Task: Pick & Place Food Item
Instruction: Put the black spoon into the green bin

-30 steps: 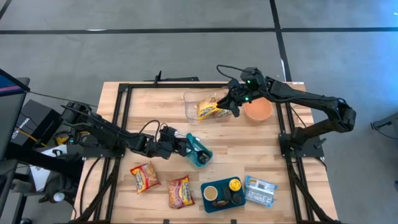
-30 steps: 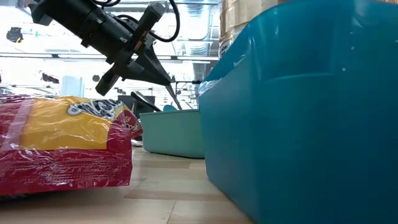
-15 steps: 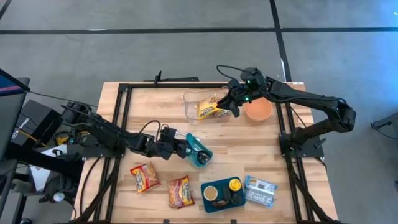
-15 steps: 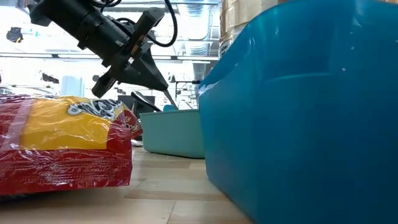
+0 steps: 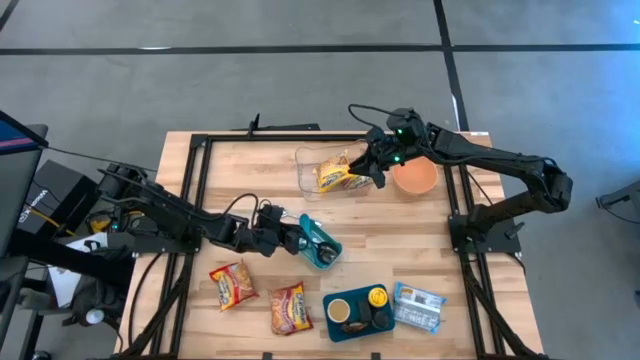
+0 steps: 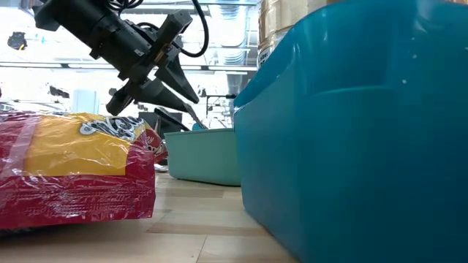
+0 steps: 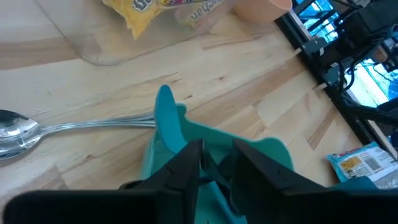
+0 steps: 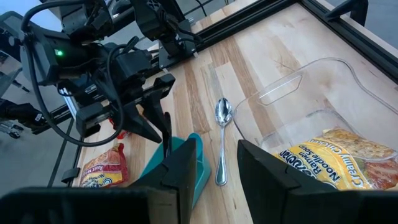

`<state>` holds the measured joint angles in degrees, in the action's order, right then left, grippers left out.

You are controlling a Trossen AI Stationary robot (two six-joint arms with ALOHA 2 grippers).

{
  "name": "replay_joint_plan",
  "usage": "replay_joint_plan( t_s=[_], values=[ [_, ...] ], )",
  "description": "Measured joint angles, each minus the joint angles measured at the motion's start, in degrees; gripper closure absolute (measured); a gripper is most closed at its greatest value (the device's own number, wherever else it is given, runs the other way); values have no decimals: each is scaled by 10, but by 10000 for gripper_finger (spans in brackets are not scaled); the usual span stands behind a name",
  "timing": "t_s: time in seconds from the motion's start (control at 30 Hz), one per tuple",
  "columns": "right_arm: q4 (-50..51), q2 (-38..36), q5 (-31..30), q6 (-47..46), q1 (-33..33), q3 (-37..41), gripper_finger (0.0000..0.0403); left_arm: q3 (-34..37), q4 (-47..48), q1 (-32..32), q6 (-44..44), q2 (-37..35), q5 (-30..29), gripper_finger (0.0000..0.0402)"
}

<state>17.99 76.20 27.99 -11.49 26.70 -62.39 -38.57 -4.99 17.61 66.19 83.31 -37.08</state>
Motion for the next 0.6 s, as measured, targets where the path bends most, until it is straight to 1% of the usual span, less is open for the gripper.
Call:
replay_joint_plan(
  t_s=[0.17,0.37,0.53,0.6],
  values=[
    [0,0,0,0,0,0,291,0,3,0,-4,0,0,300],
    [0,0,0,0,0,0,291,0,11,0,-5,-5,0,306],
    [2,0,0,0,-1,0,291,-1,38,0,1,-23,-1,311],
    [2,0,0,0,-1,0,291,0,62,0,2,-38,-2,312]
  ],
)
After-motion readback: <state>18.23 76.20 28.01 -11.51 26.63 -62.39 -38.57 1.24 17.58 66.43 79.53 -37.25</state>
